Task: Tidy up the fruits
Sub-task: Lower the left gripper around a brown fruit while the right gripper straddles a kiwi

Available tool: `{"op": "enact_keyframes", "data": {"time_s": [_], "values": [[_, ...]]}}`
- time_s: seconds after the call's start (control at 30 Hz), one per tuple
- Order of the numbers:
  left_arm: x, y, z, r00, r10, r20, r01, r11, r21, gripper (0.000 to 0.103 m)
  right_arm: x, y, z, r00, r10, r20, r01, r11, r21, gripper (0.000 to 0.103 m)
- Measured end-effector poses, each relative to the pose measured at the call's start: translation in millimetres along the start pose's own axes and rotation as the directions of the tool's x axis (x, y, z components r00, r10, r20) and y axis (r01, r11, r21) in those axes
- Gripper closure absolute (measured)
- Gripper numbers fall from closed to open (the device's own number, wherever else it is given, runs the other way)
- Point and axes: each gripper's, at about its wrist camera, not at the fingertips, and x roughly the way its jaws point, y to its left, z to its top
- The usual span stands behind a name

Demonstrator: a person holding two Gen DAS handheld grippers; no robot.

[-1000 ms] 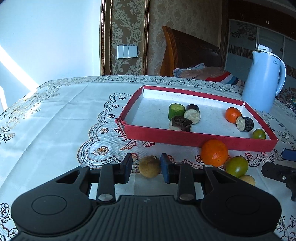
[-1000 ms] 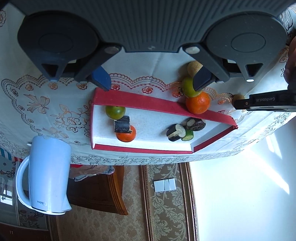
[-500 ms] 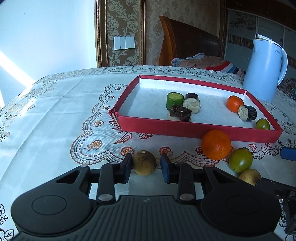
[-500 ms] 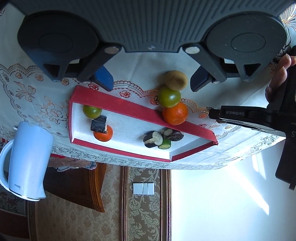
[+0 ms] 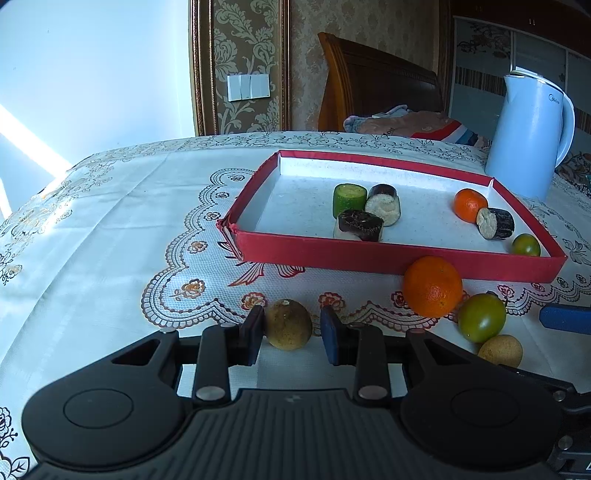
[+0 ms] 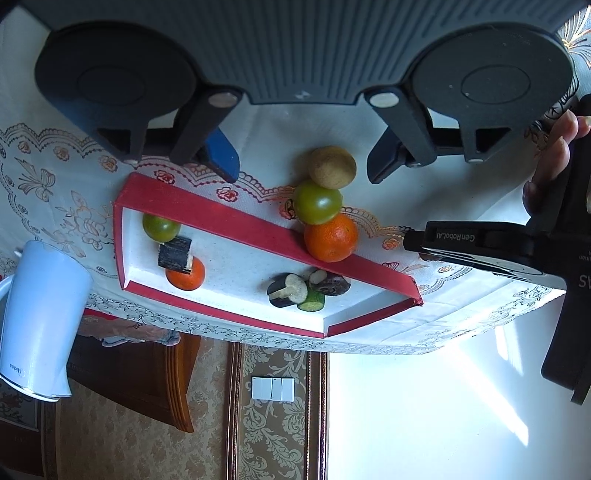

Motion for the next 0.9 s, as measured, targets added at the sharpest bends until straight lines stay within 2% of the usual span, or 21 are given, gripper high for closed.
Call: {"op": "enact_keyframes", "data": {"time_s": [0.2,0.43,0.57,0.7,0.9], "values": [[0,0,0,1.000,0.000,0.000,0.000,1.000,0.001,0.071,5,4,2,1.000,0.002,-0.015,-0.002,1.000,0.001,0.033],[0,0,0,1.000,0.002,0.000,-0.002,1.000,0.001,0.071,9,4,2,0.999,0.003,-0.035,-0.003,1.000,0.001,0.043],[0,0,0,1.000,0.002,0.001,-0.002,1.000,0.002,0.071,9,4,2,0.999,0.003,-0.035,-0.003,1.000,0.007,0.045],[0,0,0,1.000,0.002,0.001,-0.002,1.000,0.001,0.071,12,4,2,0.999,0.011,-0.045,-0.011,1.000,0.010,0.055],[0,0,0,1.000,0.003,0.001,-0.003,1.000,0.001,0.071,13,4,2,0.999,0.016,-0.049,-0.015,1.000,0.007,0.059]]}}
